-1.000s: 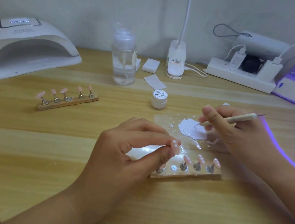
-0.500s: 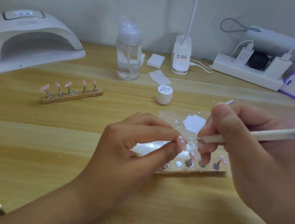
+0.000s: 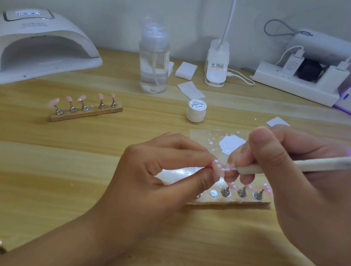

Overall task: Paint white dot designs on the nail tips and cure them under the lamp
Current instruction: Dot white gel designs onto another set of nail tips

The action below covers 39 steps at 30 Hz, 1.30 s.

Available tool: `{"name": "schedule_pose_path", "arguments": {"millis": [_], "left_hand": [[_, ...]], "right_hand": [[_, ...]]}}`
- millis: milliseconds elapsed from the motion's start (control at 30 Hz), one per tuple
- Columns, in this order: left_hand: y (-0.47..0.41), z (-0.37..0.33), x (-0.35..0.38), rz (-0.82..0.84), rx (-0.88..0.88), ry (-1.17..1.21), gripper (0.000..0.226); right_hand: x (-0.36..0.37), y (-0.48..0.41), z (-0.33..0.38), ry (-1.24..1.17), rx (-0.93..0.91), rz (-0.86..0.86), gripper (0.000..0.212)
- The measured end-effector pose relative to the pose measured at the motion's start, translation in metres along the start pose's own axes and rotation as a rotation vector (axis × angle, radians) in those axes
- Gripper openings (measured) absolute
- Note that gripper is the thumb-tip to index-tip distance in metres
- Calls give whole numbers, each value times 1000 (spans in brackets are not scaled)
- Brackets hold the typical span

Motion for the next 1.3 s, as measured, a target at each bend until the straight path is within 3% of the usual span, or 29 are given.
{"name": "schedule_pose_path", "arguments": {"millis": [1300], "left_hand": [[-1,-1,-1,-25,8,28,6]], "right_hand": [[-12,-13,5,-131,-7,-46,33]]}}
Point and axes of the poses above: each hand's wrist, its own y-axis away from the middle knuckle, its own x-axis out of the palm, z = x × y, the point moved 8 cm from there along -y, towards the middle knuckle, and after that the axes turned 6 degrees about z, right-handed, at the moved point
